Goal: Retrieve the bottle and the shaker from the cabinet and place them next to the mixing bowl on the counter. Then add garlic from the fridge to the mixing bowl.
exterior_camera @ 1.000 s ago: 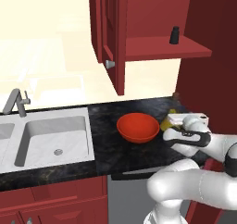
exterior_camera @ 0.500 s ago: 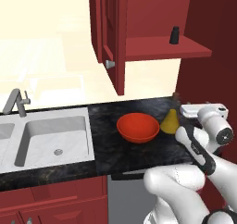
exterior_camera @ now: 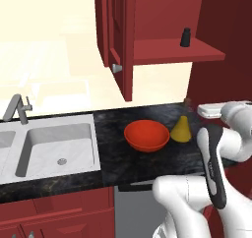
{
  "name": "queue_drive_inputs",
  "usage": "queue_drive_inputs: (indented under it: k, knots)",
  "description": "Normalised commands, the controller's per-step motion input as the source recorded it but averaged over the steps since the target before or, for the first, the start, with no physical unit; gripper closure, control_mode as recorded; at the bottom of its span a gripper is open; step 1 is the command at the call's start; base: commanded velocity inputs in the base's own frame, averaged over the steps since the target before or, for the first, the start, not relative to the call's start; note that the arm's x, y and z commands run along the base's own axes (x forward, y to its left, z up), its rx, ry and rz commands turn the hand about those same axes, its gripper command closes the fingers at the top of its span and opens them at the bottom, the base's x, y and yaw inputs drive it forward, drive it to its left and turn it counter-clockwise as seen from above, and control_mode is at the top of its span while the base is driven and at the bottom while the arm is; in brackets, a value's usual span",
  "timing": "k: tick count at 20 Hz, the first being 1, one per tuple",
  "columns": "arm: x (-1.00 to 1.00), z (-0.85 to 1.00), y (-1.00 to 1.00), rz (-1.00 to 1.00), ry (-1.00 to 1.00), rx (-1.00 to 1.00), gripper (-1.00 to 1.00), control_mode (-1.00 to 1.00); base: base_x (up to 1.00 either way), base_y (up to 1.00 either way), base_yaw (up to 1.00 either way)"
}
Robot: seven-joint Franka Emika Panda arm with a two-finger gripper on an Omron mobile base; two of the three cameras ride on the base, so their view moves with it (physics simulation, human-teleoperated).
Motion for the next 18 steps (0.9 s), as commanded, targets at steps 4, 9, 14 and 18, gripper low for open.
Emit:
queue_drive_inputs:
  k: [4,9,14,18]
  knots:
    - [-0.81,0.52,-0.04,0.08,0.07,0.02,-1.0,-1.0,0.0,0.0,0.0]
    - [-0.4,0.84,0.01,0.0,0.06,0.0,-1.0,-1.0,0.0,0.0,0.0]
    - [-0.05,0.79,0.32,-0.02,0.18,0.0,-1.0,-1.0,0.0,0.0,0.0]
    - [0.0,0.55,0.35,-0.08,0.24,-0.01,-1.0,-1.0,0.0,0.0,0.0]
